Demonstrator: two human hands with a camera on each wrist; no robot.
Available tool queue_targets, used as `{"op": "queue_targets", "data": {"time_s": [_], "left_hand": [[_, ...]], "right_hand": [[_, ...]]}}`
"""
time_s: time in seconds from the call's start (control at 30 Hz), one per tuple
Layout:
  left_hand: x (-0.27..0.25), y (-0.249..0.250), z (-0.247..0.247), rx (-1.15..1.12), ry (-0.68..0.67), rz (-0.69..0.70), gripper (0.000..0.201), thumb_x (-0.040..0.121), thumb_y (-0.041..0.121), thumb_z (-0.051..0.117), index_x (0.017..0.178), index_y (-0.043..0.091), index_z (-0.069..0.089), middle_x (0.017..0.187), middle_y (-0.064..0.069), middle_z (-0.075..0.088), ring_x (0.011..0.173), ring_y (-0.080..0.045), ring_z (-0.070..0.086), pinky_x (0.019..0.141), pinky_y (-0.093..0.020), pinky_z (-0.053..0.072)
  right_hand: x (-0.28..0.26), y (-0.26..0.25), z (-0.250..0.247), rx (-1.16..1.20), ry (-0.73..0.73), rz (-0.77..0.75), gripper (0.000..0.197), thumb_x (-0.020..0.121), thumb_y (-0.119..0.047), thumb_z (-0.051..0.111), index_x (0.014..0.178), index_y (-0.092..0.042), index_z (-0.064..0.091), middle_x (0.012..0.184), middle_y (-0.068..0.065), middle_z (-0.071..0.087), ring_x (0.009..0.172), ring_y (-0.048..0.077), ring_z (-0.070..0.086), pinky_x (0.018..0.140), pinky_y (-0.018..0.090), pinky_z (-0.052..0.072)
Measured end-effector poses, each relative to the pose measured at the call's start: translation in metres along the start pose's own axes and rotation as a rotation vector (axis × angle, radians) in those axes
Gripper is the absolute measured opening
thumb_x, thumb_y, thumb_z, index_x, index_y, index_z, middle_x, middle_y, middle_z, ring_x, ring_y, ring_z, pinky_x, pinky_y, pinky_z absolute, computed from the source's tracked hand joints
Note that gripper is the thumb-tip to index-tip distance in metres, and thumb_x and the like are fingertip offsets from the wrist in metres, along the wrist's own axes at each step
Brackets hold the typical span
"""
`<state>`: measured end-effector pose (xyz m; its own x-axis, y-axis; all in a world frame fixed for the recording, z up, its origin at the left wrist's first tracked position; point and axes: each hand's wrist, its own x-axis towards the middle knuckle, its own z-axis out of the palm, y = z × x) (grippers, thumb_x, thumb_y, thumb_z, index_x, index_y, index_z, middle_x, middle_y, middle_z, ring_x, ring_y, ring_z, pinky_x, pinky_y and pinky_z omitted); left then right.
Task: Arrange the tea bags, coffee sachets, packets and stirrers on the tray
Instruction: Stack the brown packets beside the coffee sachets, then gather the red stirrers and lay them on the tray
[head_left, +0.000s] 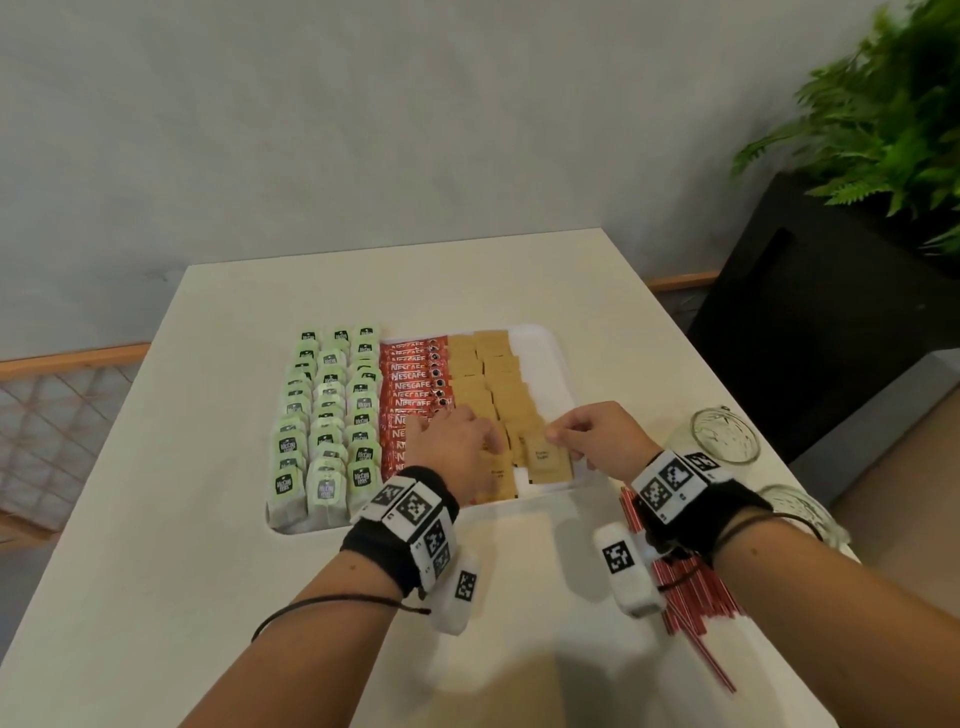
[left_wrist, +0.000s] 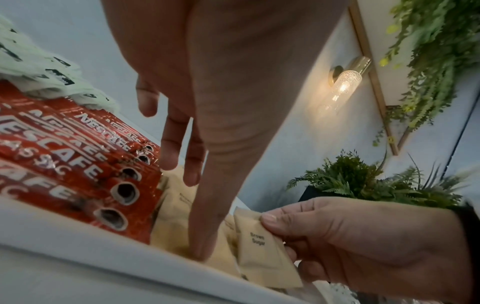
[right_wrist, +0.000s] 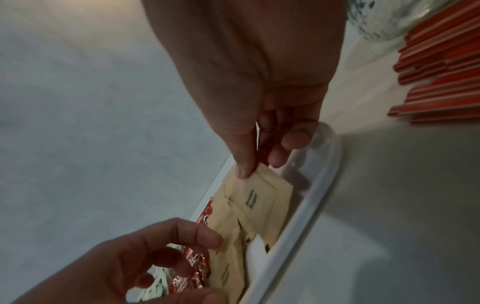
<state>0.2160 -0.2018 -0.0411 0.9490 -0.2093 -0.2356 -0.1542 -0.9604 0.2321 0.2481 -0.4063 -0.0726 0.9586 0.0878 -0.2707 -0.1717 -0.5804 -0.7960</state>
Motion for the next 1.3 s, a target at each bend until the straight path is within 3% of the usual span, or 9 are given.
{"op": "queue_targets", "data": {"time_s": [0.3, 0.5, 0.67, 0.73, 0.87, 0.97, 1.07, 1.2, 1.3], "left_hand": [[0.009, -0.001, 0.008, 0.073, -0.023, -0.055, 0.037, 0.075, 0.053, 0.070, 0.107, 0.040, 0.057, 0.110, 0.012, 0.046, 0.116, -0.017, 0.041, 0.106, -0.046, 0.021], [0.003, 0.008, 0.007, 0.123, -0.004, -0.049, 0.037, 0.077, 0.053, 0.067, 0.110, 0.039, 0.057, 0.120, 0.008, 0.051, 0.121, -0.020, 0.040, 0.107, -0.047, 0.019], [-0.014, 0.036, 0.007, 0.099, 0.122, 0.025, 0.030, 0.084, 0.050, 0.060, 0.111, 0.038, 0.058, 0.125, 0.007, 0.054, 0.121, -0.020, 0.043, 0.106, -0.044, 0.025], [-0.023, 0.050, 0.010, 0.034, 0.083, 0.071, 0.030, 0.086, 0.051, 0.059, 0.112, 0.036, 0.059, 0.123, 0.007, 0.057, 0.117, -0.018, 0.050, 0.104, -0.043, 0.032], [-0.033, 0.080, 0.022, -0.068, -0.113, 0.115, 0.030, 0.089, 0.047, 0.059, 0.109, 0.025, 0.066, 0.112, 0.004, 0.066, 0.101, -0.017, 0.062, 0.084, -0.031, 0.049], [-0.041, 0.107, 0.041, 0.020, -0.211, 0.108, 0.052, 0.087, 0.065, 0.053, 0.098, 0.017, 0.070, 0.097, 0.000, 0.068, 0.087, -0.019, 0.063, 0.075, -0.031, 0.050], [-0.048, 0.131, 0.061, 0.059, -0.280, 0.066, 0.068, 0.079, 0.079, 0.049, 0.085, 0.013, 0.061, 0.090, -0.003, 0.067, 0.087, -0.023, 0.066, 0.075, -0.033, 0.049], [-0.055, 0.153, 0.067, 0.010, -0.247, 0.046, 0.058, 0.082, 0.067, 0.058, 0.103, 0.014, 0.065, 0.103, -0.003, 0.068, 0.095, -0.024, 0.066, 0.076, -0.031, 0.048], [-0.057, 0.156, 0.063, -0.062, -0.264, 0.055, 0.038, 0.092, 0.045, 0.055, 0.107, 0.011, 0.065, 0.108, -0.008, 0.068, 0.095, -0.025, 0.064, 0.075, -0.031, 0.047]], "right_hand": [[0.004, 0.000, 0.017, -0.070, 0.035, -0.009, 0.015, 0.077, -0.020, 0.082, 0.075, -0.020, 0.067, 0.070, -0.005, 0.062, 0.065, 0.008, 0.056, 0.062, 0.017, 0.044], [-0.013, 0.002, 0.020, -0.090, 0.151, -0.045, 0.027, 0.080, -0.030, 0.078, 0.094, -0.014, 0.061, 0.088, -0.003, 0.060, 0.079, 0.010, 0.055, 0.065, 0.016, 0.039], [-0.054, 0.011, 0.013, -0.095, 0.241, -0.173, 0.029, 0.082, -0.035, 0.074, 0.103, -0.019, 0.061, 0.099, -0.007, 0.055, 0.081, 0.006, 0.052, 0.069, 0.013, 0.039], [-0.070, 0.016, 0.009, -0.153, 0.235, -0.208, 0.026, 0.084, -0.030, 0.073, 0.105, -0.018, 0.062, 0.101, -0.008, 0.054, 0.089, 0.008, 0.050, 0.075, 0.019, 0.041], [-0.097, 0.026, -0.006, -0.069, 0.276, -0.128, 0.022, 0.087, -0.029, 0.069, 0.105, -0.020, 0.063, 0.107, -0.006, 0.054, 0.098, 0.010, 0.051, 0.087, 0.025, 0.044], [-0.115, 0.034, -0.014, 0.059, 0.298, -0.025, 0.024, 0.088, -0.036, 0.067, 0.106, -0.021, 0.063, 0.112, -0.003, 0.050, 0.106, 0.013, 0.051, 0.092, 0.026, 0.043], [-0.127, 0.036, -0.021, 0.049, 0.248, 0.068, 0.040, 0.090, -0.043, 0.061, 0.114, -0.010, 0.063, 0.119, 0.003, 0.052, 0.109, 0.018, 0.055, 0.099, 0.037, 0.047], [-0.124, 0.049, -0.022, -0.095, 0.215, 0.097, 0.044, 0.087, -0.054, 0.051, 0.087, -0.012, 0.063, 0.099, 0.005, 0.064, 0.094, 0.024, 0.062, 0.093, 0.045, 0.050], [-0.125, 0.061, -0.017, -0.177, 0.166, 0.094, 0.047, 0.092, -0.054, 0.046, 0.092, -0.008, 0.058, 0.098, 0.007, 0.062, 0.094, 0.025, 0.060, 0.091, 0.043, 0.049]]}}
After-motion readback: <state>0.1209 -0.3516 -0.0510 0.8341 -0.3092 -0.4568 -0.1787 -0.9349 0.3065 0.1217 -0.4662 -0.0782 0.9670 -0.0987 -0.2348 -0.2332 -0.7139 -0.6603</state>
